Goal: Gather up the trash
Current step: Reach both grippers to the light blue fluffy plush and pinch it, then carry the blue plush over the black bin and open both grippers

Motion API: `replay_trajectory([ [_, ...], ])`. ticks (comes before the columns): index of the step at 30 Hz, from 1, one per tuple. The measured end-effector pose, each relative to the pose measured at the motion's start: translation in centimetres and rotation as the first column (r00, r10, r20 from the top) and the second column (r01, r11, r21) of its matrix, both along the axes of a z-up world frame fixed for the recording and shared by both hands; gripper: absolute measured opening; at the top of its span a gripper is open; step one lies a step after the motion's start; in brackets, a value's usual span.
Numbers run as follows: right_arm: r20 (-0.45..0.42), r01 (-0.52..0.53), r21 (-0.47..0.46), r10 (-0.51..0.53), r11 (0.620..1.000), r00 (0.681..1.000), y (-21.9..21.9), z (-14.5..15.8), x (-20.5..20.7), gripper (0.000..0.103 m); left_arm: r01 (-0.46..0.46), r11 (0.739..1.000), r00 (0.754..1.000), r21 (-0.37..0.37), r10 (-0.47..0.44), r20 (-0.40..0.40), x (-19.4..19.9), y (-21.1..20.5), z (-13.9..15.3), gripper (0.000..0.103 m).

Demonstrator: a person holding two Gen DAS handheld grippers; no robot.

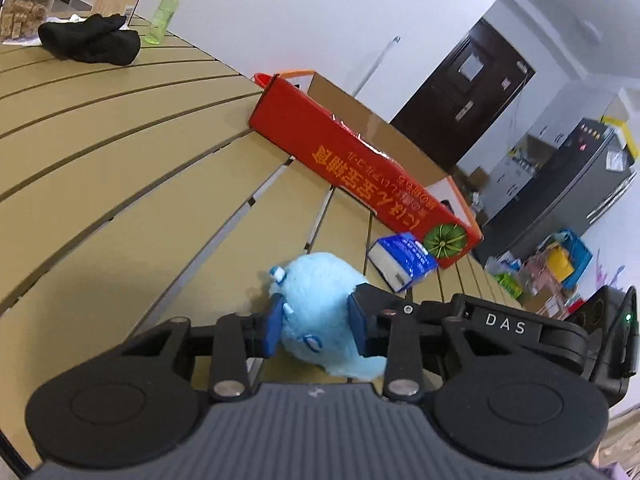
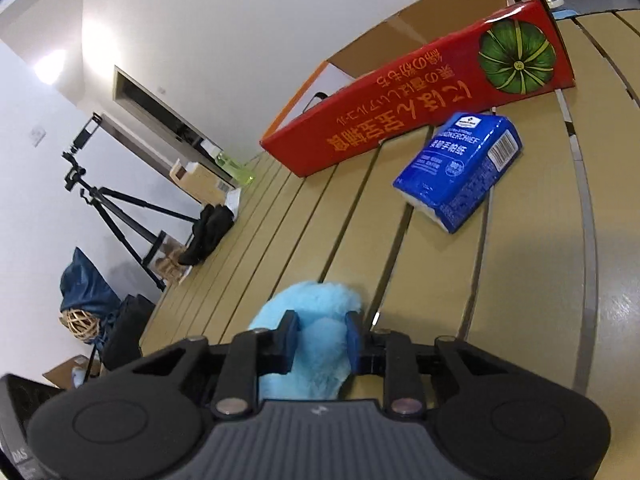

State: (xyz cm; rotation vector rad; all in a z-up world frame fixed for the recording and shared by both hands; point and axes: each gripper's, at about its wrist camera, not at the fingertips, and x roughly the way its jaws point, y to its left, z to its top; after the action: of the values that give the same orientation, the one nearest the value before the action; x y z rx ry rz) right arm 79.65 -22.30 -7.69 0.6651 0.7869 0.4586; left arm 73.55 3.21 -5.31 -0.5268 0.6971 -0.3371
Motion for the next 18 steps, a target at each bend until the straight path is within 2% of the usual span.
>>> replay_trajectory([
  [5,0.023,-0.003,-0.018,0.003,1.0,1.0,0.0,1.1,-1.2,0.017,-0.005,1.0,1.0,-0.005,0.005,-0.003,-1.0,-0.2,0.9,0.033],
  [9,0.062,0.0,0.002,0.0,1.0,0.998,-0.5,3.8,-5.1,0.016,0.002,1.0,0.999,-0.027,0.0,0.045,-4.7,0.0,3.4,0.033],
  [11,0.09,-0.001,0.006,0.0,1.0,0.996,-0.7,5.3,-8.5,0.016,0.014,0.999,0.997,-0.041,-0.011,0.075,-7.9,0.2,4.7,0.033],
  [14,0.119,0.001,-0.005,0.0,1.0,0.993,-1.0,6.9,-14.5,0.016,0.05,0.999,0.992,-0.022,-0.047,0.116,-13.6,-0.1,6.2,0.033],
  [16,0.125,-0.001,-0.019,0.004,1.0,0.992,-1.2,7.4,-19.0,0.016,0.08,0.997,0.99,-0.005,-0.079,0.121,-17.6,-0.3,6.7,0.033],
  [18,0.123,-0.003,-0.022,0.006,1.0,0.992,-1.3,7.3,-23.1,0.016,0.097,0.995,0.989,-0.022,-0.094,0.115,-22.1,-0.1,6.3,0.033],
])
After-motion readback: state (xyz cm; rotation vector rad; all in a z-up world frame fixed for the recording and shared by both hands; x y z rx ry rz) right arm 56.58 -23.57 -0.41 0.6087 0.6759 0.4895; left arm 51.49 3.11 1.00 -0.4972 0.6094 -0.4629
